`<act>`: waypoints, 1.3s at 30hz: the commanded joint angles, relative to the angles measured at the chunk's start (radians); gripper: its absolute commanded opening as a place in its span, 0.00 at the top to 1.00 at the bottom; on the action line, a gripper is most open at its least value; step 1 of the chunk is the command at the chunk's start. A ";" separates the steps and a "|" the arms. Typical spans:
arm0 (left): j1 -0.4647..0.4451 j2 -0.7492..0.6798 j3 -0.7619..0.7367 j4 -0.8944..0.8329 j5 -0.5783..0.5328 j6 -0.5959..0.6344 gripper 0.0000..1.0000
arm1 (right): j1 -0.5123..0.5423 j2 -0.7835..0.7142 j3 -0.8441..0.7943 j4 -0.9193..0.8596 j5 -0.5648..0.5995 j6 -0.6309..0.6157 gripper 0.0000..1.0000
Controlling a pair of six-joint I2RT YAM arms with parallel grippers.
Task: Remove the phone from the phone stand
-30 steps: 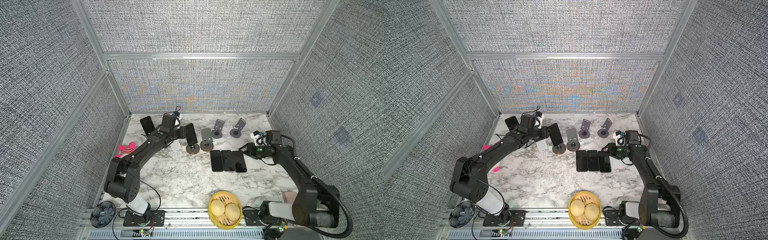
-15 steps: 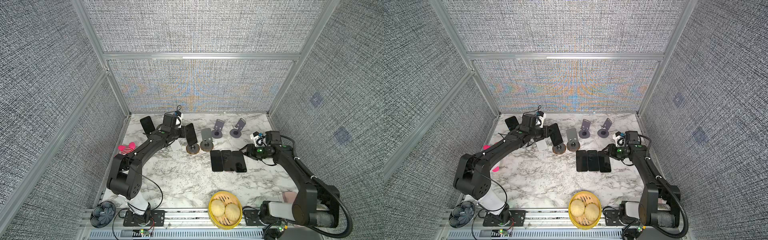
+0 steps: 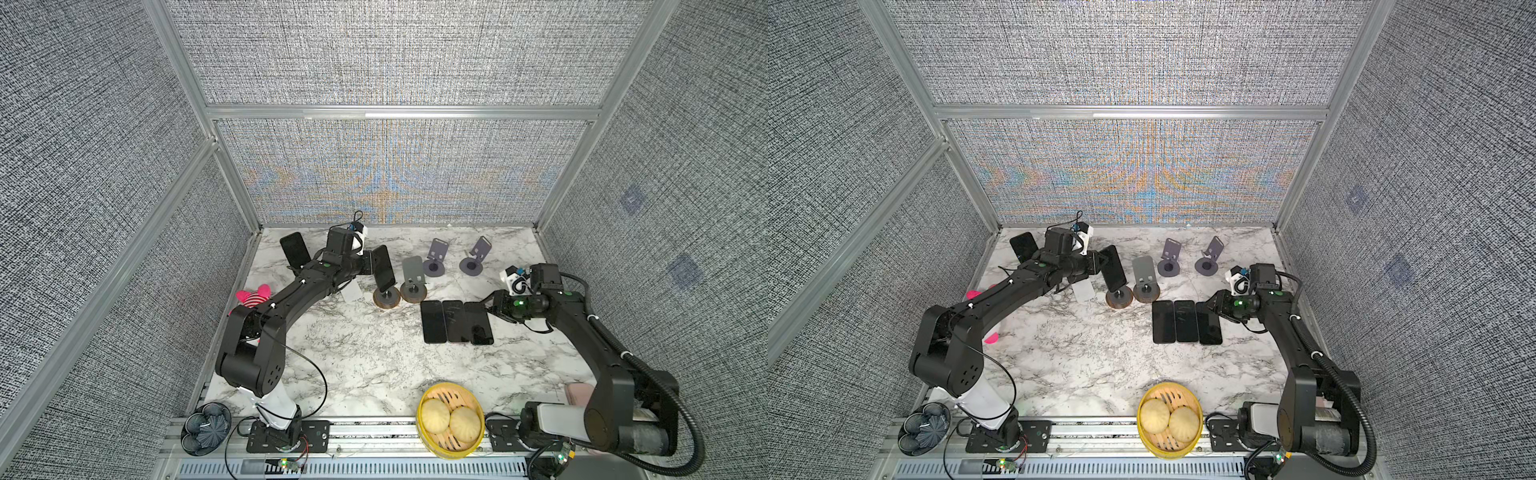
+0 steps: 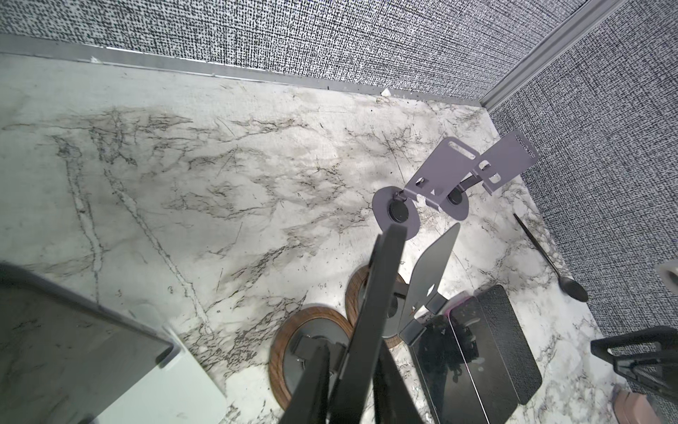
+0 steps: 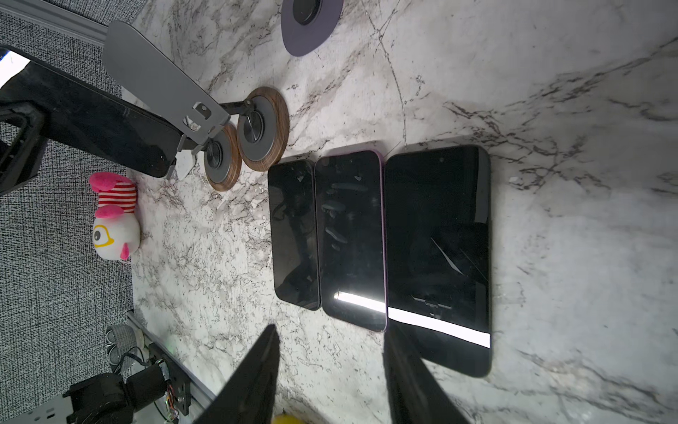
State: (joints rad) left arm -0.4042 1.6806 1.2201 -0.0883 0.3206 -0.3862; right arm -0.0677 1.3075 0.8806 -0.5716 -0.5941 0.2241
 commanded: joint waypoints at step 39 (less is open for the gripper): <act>0.006 -0.196 -0.125 0.122 -0.036 -0.024 0.41 | 0.019 -0.003 0.015 -0.015 0.020 -0.040 0.53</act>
State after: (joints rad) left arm -0.3977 1.5051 1.0981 0.0025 0.2657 -0.4049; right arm -0.0517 1.3037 0.8925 -0.5789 -0.5797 0.1852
